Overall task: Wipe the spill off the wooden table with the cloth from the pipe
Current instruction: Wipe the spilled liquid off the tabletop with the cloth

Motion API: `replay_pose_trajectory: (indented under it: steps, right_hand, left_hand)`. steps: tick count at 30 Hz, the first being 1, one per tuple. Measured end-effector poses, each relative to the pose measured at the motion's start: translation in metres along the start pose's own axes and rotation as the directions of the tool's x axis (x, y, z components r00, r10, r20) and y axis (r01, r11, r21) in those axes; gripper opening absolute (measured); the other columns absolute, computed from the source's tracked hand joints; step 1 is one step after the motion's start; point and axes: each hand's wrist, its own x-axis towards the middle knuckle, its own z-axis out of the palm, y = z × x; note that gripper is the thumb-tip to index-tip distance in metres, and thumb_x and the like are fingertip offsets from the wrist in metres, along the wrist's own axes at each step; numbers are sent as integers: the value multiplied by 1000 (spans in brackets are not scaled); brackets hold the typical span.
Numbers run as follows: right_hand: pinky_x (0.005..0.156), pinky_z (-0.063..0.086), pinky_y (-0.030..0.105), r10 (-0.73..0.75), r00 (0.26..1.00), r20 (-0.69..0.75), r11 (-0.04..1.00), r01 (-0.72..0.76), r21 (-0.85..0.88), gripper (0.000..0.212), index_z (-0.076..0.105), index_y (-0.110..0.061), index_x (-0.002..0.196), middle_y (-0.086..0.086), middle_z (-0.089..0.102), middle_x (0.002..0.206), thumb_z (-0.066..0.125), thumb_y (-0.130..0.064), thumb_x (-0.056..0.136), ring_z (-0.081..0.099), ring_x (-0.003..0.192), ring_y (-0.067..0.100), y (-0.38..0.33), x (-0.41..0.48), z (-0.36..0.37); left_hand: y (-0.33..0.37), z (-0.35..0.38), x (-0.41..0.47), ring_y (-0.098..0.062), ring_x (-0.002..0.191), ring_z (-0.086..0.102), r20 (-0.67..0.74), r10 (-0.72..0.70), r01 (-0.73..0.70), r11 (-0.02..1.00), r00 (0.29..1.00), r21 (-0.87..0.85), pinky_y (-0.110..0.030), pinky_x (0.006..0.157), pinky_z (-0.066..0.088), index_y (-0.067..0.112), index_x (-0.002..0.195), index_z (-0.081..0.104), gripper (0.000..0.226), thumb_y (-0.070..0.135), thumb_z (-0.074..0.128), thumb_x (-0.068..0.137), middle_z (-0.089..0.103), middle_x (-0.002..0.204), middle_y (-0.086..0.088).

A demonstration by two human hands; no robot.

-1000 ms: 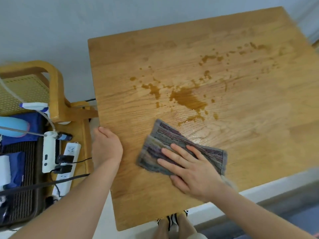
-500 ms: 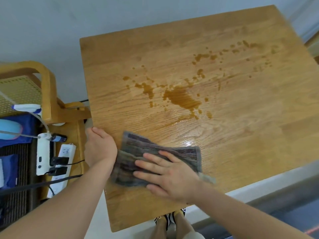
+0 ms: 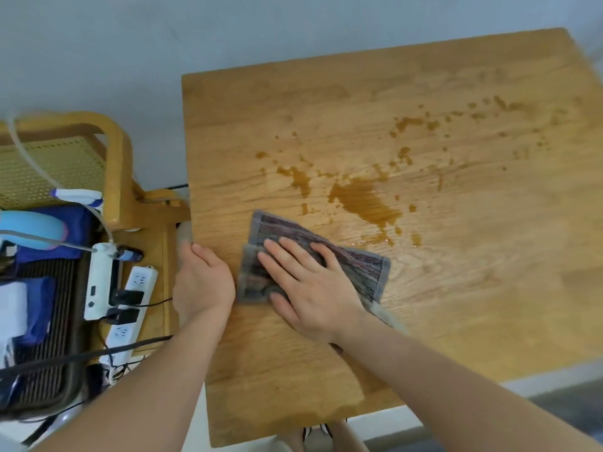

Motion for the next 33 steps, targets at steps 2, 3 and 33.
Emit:
replay_pose_trajectory:
  steps: [2,3,33]
  right_hand:
    - [115,16,47,110,994,-21,994,-110,21,58,30,-23,153,-4,25,161,32,-46,100,18,148,14,-4,37,-1]
    - [116,15,47,174,984,-34,984,-173,26,57,30,-22,153,-4,25,161,31,-46,101,18,148,14,-6,54,-3]
    - [117,19,48,442,890,-112,897,-441,38,53,35,-28,150,-5,27,160,28,-38,99,19,148,15,-19,158,-8]
  left_hand:
    - [1,0,0,-36,79,54,-11,8,-8,1000,1000,6,-39,67,33,11,104,44,34,33,17,102,53,83,-14]
    - [1,1,0,-39,84,56,-11,10,-10,1000,1000,5,-38,67,33,10,107,45,36,32,18,102,57,87,-18]
    - [71,14,129,-34,131,42,245,234,-158,943,941,-293,-41,100,37,18,150,18,52,36,24,101,37,150,-13]
